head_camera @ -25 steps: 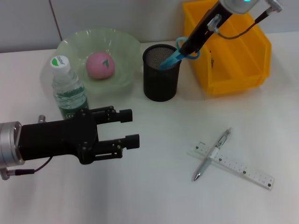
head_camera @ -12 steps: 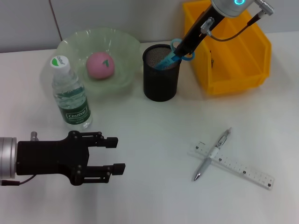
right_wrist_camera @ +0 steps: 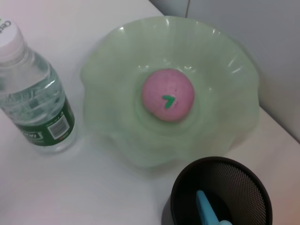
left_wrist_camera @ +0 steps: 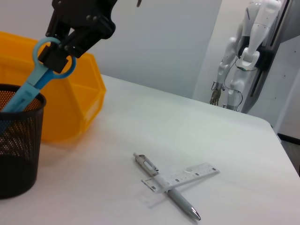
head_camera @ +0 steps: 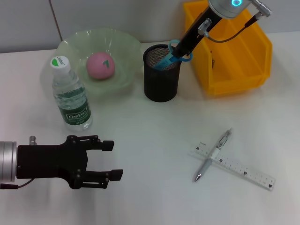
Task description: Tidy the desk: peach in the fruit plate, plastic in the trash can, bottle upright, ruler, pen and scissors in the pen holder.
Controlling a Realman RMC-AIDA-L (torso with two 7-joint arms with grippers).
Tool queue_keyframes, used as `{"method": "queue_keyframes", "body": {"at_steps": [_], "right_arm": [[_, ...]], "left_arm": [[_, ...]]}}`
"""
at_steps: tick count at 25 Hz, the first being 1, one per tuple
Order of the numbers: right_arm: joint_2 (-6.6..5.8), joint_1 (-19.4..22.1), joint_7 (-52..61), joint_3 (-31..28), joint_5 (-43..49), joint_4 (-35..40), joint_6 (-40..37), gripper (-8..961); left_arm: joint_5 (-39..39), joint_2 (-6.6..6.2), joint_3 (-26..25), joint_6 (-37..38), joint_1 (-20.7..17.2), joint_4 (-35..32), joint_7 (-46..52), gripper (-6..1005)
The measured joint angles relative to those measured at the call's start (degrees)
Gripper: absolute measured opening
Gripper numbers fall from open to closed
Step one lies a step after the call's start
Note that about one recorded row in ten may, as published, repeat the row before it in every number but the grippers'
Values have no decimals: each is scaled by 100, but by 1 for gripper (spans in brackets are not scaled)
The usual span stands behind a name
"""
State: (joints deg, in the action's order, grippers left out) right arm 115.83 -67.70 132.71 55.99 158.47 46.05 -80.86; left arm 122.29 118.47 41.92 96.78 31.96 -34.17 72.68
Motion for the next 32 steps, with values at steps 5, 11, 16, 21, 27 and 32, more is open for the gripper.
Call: {"method": "queue_keyframes", "body": {"at_steps": [5,11,16,21,27,32], "right_arm": [[1,0,93,0,6,0,49,81],[36,-1,226,0,104,-6,160,191],[149,125,237,-1,104,337,245,423],[225,238,239,-7,76,620,249,567],[333,583,304,37,-154,1224,24,635],[341,1036,535,148,-672,2050,-813,648]], "left_arm": [[-33,0,0,32,-11,-2,0,810],[-44,1,0,39,-9,-2,0,810],[-48,1,0,43,-3,-2,0,810],[-48,1,0,51,8,-2,1,810],[-49,7,0,52,24,4,0,809],[-56,16,0,52,54,23,0,809]]}}
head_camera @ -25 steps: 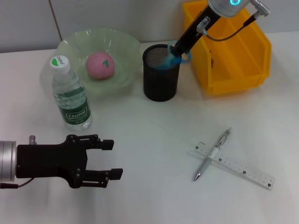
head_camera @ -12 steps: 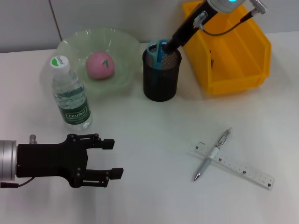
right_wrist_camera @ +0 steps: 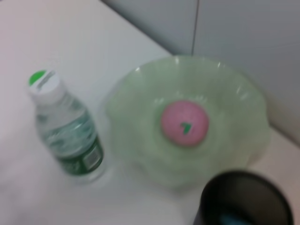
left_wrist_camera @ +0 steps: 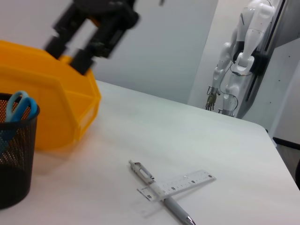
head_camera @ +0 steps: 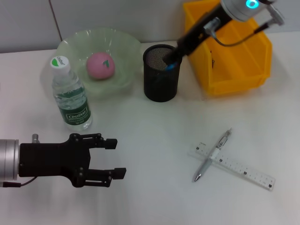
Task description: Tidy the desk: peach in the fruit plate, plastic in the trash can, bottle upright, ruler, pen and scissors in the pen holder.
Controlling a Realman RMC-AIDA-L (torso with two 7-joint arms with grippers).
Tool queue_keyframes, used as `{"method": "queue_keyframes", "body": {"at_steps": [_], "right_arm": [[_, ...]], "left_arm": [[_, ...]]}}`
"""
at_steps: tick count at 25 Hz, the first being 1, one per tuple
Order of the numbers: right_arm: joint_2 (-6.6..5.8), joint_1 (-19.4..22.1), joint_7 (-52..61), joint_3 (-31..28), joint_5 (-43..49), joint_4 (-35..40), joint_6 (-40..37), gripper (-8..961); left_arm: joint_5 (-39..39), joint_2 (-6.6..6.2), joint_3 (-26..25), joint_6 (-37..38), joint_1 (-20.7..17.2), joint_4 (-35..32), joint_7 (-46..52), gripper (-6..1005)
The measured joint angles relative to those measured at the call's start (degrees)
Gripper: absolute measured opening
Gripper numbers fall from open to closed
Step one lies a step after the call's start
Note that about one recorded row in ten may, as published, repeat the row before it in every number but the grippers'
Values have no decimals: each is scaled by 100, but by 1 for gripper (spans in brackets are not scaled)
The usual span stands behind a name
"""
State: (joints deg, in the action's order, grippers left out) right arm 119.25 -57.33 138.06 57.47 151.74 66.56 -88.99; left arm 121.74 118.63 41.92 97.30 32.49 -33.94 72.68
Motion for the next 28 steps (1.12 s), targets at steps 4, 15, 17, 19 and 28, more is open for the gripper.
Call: {"method": "queue_keyframes", "body": {"at_steps": [4,15,17,19,28], "right_arm": [[6,645,582,642,-126,966,-659,653],[20,1580,1138,1384,-282,1715,-1250,653],[20,1692,1152,1537,-350,1665,-1240,653],[20,1812,1148,1825,-418,1529,-1149,654],[13,2112,1002,2512,-416,1239,-512,654]], "left_arm": [[-10,3,0,0,28,15,0,809],[-11,11,0,-34,54,31,60,809],[-11,12,0,-34,54,32,61,809],[-11,12,0,-38,56,37,68,809],[-16,12,0,-53,63,44,67,809]]}}
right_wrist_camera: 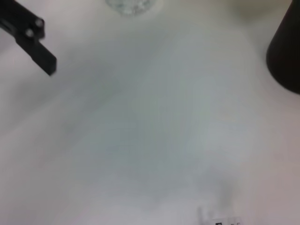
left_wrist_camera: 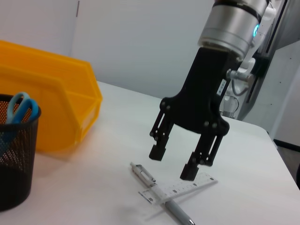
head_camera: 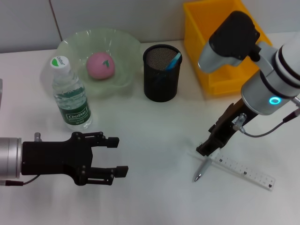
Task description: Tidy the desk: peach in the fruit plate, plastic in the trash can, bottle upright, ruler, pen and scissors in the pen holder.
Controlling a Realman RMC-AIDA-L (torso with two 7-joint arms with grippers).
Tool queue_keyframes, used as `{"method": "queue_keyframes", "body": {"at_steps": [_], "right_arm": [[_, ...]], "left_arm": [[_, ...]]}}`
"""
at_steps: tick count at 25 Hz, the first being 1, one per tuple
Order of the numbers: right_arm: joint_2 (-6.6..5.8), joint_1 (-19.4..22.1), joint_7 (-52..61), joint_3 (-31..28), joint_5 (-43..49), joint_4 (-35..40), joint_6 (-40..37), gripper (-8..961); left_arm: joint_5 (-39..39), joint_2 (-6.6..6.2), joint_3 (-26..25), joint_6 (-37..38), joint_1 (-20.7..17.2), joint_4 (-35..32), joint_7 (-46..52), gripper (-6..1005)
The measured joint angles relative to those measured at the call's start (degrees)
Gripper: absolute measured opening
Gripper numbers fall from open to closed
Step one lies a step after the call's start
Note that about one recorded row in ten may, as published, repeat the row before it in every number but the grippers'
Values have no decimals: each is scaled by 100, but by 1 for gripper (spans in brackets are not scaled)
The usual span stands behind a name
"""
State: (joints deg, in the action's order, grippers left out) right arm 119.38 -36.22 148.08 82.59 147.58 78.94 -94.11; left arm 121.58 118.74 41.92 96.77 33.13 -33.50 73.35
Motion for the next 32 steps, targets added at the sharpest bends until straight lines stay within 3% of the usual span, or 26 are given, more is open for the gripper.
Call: {"method": "queue_keyframes", "body": {"at_steps": [6,32], "right_arm": [[-3,148,-88,149,7,-138,325,654],[-3,113,-113,614,51,-641,1022,653]], "left_arm": [[3,0,70,-48,-72,2,-42,809],[-3,9,123,-24,-51,78,-58,808]]}}
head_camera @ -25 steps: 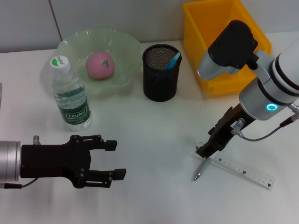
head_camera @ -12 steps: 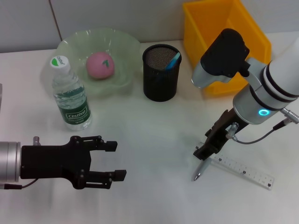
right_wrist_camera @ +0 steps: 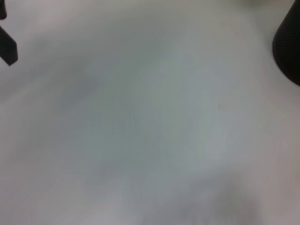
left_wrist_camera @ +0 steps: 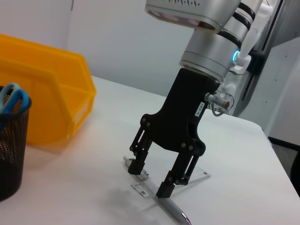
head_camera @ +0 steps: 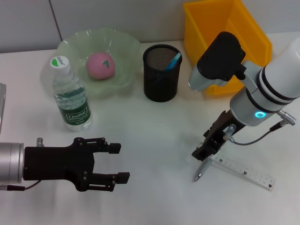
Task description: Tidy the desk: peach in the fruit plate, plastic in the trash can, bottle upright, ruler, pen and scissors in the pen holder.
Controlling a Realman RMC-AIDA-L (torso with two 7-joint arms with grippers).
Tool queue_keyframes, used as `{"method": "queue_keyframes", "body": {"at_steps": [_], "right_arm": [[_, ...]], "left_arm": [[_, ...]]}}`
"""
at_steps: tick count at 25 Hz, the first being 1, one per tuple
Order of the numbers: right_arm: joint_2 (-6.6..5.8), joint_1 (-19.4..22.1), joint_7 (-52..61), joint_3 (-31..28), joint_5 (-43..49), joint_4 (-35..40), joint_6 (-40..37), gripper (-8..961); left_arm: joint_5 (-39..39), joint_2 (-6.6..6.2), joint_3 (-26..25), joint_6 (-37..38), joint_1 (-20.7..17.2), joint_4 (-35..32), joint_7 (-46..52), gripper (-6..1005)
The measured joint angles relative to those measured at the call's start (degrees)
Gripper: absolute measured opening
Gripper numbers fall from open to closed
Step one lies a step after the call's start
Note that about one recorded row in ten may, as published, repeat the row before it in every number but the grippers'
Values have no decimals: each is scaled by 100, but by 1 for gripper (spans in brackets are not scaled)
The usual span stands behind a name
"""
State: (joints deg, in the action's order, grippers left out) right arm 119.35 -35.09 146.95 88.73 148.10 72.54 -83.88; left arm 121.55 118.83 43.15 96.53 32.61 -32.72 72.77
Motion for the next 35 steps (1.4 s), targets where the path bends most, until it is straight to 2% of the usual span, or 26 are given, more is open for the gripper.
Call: {"method": "queue_keyframes", "body": {"at_steps": [35], "right_arm": [[-9,-43,-8,408,8,-256,405,654]], "left_arm": [[1,0,9,-29,5,55,-70,807]]}}
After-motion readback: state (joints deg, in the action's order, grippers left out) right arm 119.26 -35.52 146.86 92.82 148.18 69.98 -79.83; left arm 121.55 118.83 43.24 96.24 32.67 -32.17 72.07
